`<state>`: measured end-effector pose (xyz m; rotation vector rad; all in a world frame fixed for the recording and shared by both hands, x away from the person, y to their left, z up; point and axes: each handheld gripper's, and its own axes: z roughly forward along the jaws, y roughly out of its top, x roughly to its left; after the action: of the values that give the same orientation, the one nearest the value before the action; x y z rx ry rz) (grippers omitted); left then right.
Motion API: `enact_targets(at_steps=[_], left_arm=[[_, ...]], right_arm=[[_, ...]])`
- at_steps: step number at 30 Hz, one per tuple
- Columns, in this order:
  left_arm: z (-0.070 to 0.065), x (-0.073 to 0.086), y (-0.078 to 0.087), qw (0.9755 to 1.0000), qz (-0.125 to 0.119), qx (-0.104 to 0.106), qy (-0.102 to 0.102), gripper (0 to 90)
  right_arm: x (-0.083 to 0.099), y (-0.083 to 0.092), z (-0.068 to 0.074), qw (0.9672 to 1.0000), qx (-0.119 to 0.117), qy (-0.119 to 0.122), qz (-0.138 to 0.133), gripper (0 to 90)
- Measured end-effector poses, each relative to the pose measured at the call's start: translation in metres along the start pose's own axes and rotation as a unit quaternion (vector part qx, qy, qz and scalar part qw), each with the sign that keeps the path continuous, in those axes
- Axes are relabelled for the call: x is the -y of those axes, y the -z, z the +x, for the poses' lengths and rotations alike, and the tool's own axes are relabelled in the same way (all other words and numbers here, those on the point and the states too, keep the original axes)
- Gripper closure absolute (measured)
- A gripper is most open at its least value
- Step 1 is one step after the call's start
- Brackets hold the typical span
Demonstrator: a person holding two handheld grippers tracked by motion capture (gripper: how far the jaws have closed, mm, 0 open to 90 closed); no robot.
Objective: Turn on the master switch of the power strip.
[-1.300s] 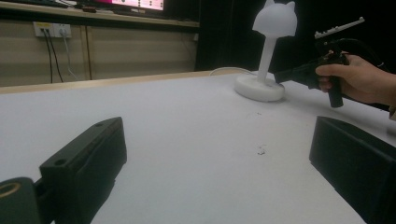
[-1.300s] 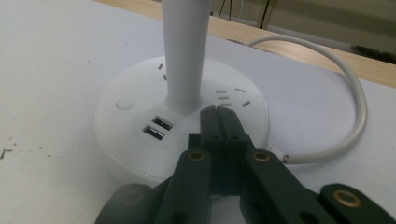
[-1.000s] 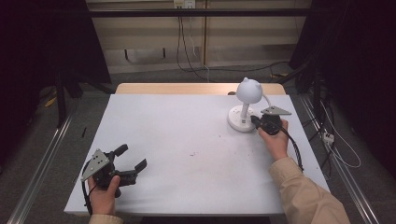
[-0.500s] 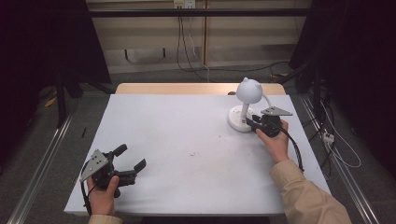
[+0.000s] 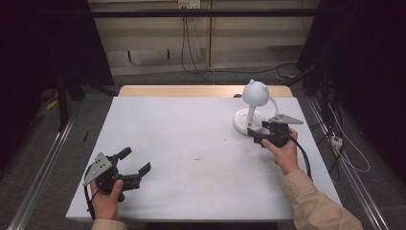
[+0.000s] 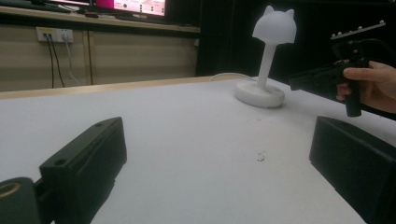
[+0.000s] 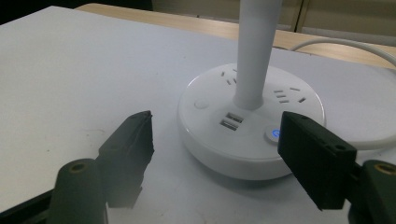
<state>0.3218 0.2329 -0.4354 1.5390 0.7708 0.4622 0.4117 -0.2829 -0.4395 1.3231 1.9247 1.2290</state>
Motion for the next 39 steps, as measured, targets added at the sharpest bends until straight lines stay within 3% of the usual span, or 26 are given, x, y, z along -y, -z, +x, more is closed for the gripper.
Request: enact_targets(at_steps=[12,25,39], left_arm=[[-0.001,0.001,0.002,1.0,0.003,0.0,0.0,3.6],[-0.003,0.001,0.005,1.0,0.002,0.002,-0.001,3.6],[-0.002,0.001,0.004,1.0,0.007,0.005,0.0,3.6]], right_arm=[[0.01,0.012,0.011,0.9997,-0.018,0.014,0.006,19.6],[0.022,0.026,0.018,0.9989,-0.046,0.001,0.006,14.7],[0.029,0.039,0.03,0.9975,-0.07,0.004,-0.005,12.2]])
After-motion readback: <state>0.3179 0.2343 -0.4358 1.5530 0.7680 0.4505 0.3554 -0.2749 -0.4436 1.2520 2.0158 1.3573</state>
